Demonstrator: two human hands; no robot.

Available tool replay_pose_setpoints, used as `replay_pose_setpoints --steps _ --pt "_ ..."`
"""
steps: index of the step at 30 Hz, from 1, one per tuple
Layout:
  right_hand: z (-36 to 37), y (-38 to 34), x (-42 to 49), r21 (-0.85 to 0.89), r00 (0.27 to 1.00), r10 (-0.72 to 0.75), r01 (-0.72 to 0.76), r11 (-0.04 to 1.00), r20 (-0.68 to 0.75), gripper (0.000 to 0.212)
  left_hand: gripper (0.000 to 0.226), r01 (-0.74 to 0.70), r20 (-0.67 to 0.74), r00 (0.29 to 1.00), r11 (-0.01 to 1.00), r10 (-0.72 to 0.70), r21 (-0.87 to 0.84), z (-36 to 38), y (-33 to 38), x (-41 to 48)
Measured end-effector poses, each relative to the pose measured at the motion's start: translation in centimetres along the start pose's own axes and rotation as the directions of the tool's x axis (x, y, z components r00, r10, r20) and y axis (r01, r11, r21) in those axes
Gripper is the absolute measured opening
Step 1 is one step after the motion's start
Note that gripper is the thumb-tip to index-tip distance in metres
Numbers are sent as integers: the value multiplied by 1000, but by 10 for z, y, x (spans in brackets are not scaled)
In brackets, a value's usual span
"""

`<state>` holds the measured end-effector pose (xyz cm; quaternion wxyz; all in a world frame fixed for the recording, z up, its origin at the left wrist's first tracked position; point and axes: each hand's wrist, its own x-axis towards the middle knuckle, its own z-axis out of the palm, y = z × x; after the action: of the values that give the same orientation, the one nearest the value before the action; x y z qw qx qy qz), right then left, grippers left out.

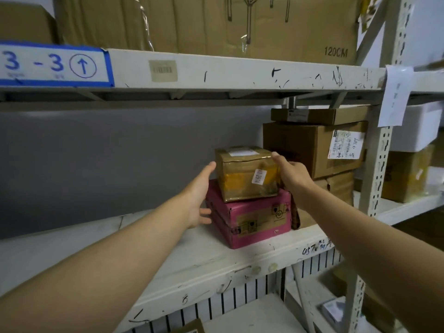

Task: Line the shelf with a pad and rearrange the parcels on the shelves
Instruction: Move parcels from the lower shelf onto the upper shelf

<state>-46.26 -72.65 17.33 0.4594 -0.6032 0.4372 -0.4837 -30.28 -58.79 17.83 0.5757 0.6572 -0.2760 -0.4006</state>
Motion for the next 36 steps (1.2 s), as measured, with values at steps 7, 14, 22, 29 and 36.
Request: replay_pose_setpoints --steps 7,14,22,29,36 --pt "10 -8 8 66 994 57 -63 996 96 87 102 53 87 995 997 -48 -48 5 6 20" --pt "11 -3 30 37 974 109 -119 992 201 53 110 100 68 993 986 -91 -135 18 20 46" --pt "18 -4 35 42 911 72 -97 994 407 36 73 120 31 993 979 -117 -166 3 21 60" --pt "15 27 52 -374 970 -85 169 912 230 42 56 54 -56 995 929 -80 -366 -41 4 55" --pt "27 41 38 -781 969 -108 242 576 220 46 47 67 -157 979 930 -131 -362 -87 -28 36"
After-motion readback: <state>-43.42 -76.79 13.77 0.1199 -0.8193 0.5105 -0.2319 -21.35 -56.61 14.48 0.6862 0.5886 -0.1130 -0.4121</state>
